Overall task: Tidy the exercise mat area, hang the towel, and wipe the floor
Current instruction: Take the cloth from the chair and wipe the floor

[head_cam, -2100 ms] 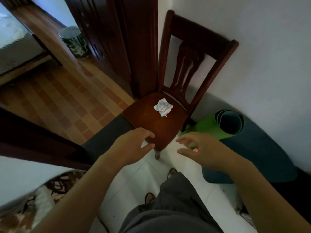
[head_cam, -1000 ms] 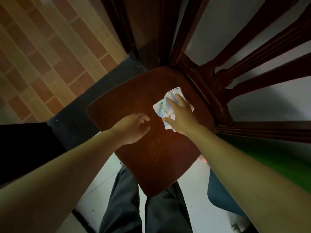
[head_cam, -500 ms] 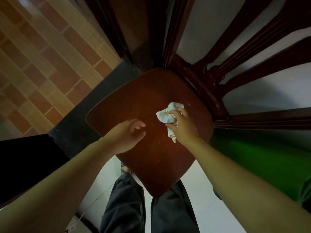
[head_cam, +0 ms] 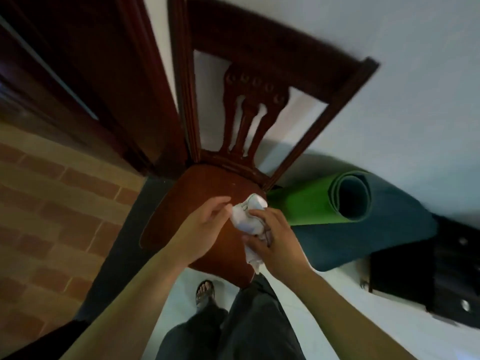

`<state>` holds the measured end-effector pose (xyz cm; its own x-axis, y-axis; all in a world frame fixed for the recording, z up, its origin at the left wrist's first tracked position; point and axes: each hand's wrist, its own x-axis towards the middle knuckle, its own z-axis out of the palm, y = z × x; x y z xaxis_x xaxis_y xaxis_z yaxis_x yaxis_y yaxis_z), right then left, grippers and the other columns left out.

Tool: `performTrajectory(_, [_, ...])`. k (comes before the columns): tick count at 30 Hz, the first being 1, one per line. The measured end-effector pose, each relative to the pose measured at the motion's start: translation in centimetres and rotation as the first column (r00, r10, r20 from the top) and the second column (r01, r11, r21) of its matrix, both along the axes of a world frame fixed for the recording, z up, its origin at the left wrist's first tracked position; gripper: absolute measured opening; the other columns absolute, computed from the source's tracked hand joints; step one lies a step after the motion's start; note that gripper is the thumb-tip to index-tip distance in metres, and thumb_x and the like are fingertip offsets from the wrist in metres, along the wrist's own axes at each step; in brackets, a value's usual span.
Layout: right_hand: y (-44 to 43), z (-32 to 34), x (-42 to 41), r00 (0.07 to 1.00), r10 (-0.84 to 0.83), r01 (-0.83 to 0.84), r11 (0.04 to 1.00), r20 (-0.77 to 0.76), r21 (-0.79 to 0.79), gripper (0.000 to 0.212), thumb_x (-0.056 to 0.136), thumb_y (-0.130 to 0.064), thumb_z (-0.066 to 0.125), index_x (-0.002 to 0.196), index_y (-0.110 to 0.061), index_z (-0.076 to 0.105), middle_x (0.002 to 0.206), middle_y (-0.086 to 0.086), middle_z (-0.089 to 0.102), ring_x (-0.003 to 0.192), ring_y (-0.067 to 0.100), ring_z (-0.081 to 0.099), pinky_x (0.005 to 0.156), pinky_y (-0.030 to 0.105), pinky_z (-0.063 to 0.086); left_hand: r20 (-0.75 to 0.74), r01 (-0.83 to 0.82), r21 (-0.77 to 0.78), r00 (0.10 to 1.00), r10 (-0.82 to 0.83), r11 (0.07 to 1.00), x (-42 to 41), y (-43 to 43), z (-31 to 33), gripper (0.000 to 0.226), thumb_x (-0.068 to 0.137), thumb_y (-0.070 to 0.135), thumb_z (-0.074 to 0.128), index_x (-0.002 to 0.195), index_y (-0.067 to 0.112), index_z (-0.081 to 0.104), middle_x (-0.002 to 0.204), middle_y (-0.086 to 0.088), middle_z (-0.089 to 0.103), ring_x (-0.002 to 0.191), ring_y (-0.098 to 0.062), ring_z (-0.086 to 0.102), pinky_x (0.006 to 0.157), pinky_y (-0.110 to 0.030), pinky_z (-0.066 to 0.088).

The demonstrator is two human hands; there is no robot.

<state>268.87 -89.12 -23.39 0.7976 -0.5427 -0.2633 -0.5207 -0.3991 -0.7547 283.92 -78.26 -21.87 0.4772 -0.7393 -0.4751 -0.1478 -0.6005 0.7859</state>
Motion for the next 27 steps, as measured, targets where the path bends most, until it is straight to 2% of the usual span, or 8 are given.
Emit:
performTrajectory(3, [2.5, 3.7, -3.7, 0.989, -0.141, 0.143, 0.989, 0.049, -0.044, 0.044, 0.083, -0.036, 0.065, 0.123, -0.041, 0.046, 0.124, -0.018, 0.039, 0.106, 0.002, 0.046, 0.085, 0.008, 0.037, 0.038, 0.138, -0.058, 0.990, -0.136, 0.989, -1.9, 0.6, 4.0, 0.034, 0.094, 0.044, 0.037, 0.127, 0.039, 0.041, 0.105, 0.030, 0.047, 0.092, 0.014, 0.046, 0.071, -0.008, 0.036])
performTrajectory(8, [5.7, 6.3, -11.3, 0.904, -0.423, 0.427, 0.899, 0.055, -0.097, 0.043, 0.083, -0.042, 0.061, 0.123, -0.039, 0.046, 0.128, -0.010, 0.044, 0.108, 0.009, 0.049, 0.092, 0.026, 0.045, 0.179, 0.443, -0.006, 0.883, -0.434, 0.897, -6.0, -0.1, 7.1, 0.039, 0.095, 0.046, 0.035, 0.131, 0.033, 0.043, 0.118, 0.018, 0.045, 0.105, 0.002, 0.042, 0.077, -0.016, 0.035])
performTrajectory(11, [7.1, 7.4, -16.2, 0.812, -0.583, 0.583, 0.808, 0.028, -0.090, 0.041, 0.084, -0.035, 0.063, 0.122, -0.032, 0.049, 0.124, -0.008, 0.045, 0.102, 0.011, 0.051, 0.088, 0.026, 0.046, 0.218, 0.641, 0.036, 0.744, -0.632, 0.767, -9.5, -1.7, 7.6, 0.038, 0.095, 0.043, 0.038, 0.129, 0.029, 0.048, 0.123, 0.010, 0.050, 0.106, -0.002, 0.045, 0.086, -0.022, 0.035])
performTrajectory(15, [9.4, 8.4, -23.3, 0.675, -0.737, 0.736, 0.672, 0.020, -0.079, 0.029, 0.089, -0.036, 0.058, 0.117, -0.034, 0.050, 0.113, -0.005, 0.055, 0.087, 0.009, 0.059, 0.075, 0.025, 0.054, 0.284, 0.818, 0.109, 0.519, -0.806, 0.565, -15.3, -4.7, 7.7, 0.037, 0.095, 0.042, 0.041, 0.126, 0.025, 0.052, 0.125, 0.004, 0.051, 0.107, -0.008, 0.048, 0.087, -0.026, 0.037])
performTrajectory(19, [12.6, 9.5, -30.4, 0.543, -0.839, 0.839, 0.544, 0.049, 0.009, 0.017, 0.092, -0.023, 0.055, 0.108, -0.017, 0.054, 0.079, 0.007, 0.067, 0.059, 0.012, 0.065, 0.054, 0.018, 0.052, 0.332, 0.907, 0.122, 0.345, -0.878, 0.403, -23.0, -7.0, 8.2, 0.037, 0.094, 0.044, 0.041, 0.123, 0.026, 0.053, 0.123, 0.005, 0.052, 0.105, -0.006, 0.048, 0.085, -0.025, 0.036])
performTrajectory(24, [16.4, 10.3, -40.7, 0.359, -0.933, 0.933, 0.359, 0.015, 0.006, 0.025, 0.095, -0.022, 0.051, 0.105, 0.000, 0.060, 0.078, 0.006, 0.063, 0.062, 0.009, 0.063, 0.060, 0.012, 0.050, 0.316, 0.968, 0.132, 0.163, -0.935, 0.213, -36.8, -7.9, 8.3, 0.039, 0.094, 0.046, 0.039, 0.126, 0.026, 0.051, 0.128, 0.006, 0.050, 0.103, -0.009, 0.052, 0.089, -0.028, 0.042])
performTrajectory(26, [17.7, 10.8, -45.2, 0.248, -0.969, 0.967, 0.248, 0.007, 0.054, 0.031, 0.093, -0.025, 0.055, 0.117, -0.006, 0.056, 0.094, -0.003, 0.055, 0.075, 0.006, 0.059, 0.065, 0.004, 0.043, 0.322, 0.981, 0.130, 0.096, -0.942, 0.145, -43.0, -7.4, 8.2, 0.040, 0.094, 0.048, 0.036, 0.125, 0.028, 0.051, 0.129, 0.006, 0.051, 0.106, -0.010, 0.052, 0.092, -0.029, 0.042])
performTrajectory(27, [18.3, 11.3, -47.9, 0.241, -0.970, 0.969, 0.242, 0.016, 0.056, 0.032, 0.092, -0.025, 0.056, 0.118, -0.008, 0.054, 0.093, -0.005, 0.053, 0.074, 0.006, 0.058, 0.064, 0.002, 0.042, 0.331, 0.985, 0.129, 0.067, -0.941, 0.115, -46.4, -7.0, 8.0, 0.040, 0.095, 0.049, 0.035, 0.125, 0.028, 0.050, 0.130, 0.006, 0.050, 0.108, -0.010, 0.051, 0.092, -0.028, 0.042])
